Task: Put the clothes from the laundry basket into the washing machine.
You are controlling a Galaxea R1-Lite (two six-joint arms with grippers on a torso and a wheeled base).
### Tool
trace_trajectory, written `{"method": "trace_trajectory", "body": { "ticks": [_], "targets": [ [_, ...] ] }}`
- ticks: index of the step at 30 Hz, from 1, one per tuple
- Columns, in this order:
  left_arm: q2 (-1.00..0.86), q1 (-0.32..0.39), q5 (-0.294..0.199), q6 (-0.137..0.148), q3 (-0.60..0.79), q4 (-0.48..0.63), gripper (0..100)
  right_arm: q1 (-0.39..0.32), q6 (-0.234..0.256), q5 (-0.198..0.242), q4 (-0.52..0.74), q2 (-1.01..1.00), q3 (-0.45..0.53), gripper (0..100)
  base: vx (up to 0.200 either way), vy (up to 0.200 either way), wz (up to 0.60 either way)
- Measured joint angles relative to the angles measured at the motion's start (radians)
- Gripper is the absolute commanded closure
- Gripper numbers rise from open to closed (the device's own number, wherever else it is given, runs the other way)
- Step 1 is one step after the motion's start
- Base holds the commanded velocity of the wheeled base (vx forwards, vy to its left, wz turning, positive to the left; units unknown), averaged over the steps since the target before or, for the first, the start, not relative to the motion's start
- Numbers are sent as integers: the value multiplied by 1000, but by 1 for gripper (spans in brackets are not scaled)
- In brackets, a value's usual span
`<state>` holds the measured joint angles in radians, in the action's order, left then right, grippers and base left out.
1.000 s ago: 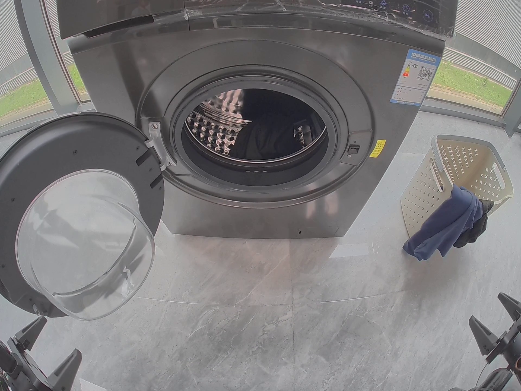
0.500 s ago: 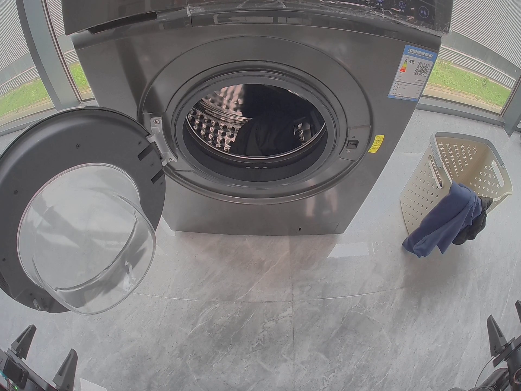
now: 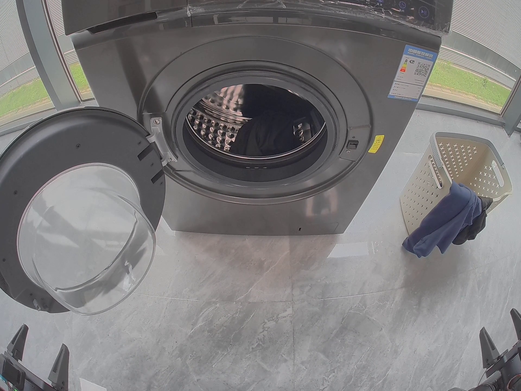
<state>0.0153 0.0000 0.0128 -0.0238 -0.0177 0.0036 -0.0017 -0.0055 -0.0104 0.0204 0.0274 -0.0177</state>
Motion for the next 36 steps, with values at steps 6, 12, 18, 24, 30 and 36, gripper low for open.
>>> {"method": "trace_trajectory", "body": {
  "ticks": [6,12,18,24,30,36],
  "targets": [
    [-2,-3,2,-1,0,-1,0,-6,3,2,-15,-11,0,0,0,-200,0],
    [-3,-4,5,-12,0,-2,0,-8,3,1,-17,-14,0,0,0,-200,0],
    [-2,-3,4,-13,0,-2,0,-7,3,1,-16,-14,0,0,0,-200,0],
    [-2,-3,5,-20,0,-2,0,-7,3,1,-16,-14,0,0,0,-200,0],
    [-2,-3,5,-22,0,-2,0,-8,3,1,-16,-14,0,0,0,-200,0],
    [-2,-4,5,-25,0,-2,0,-8,3,1,-16,-14,0,0,0,-167,0]
  ]
}}
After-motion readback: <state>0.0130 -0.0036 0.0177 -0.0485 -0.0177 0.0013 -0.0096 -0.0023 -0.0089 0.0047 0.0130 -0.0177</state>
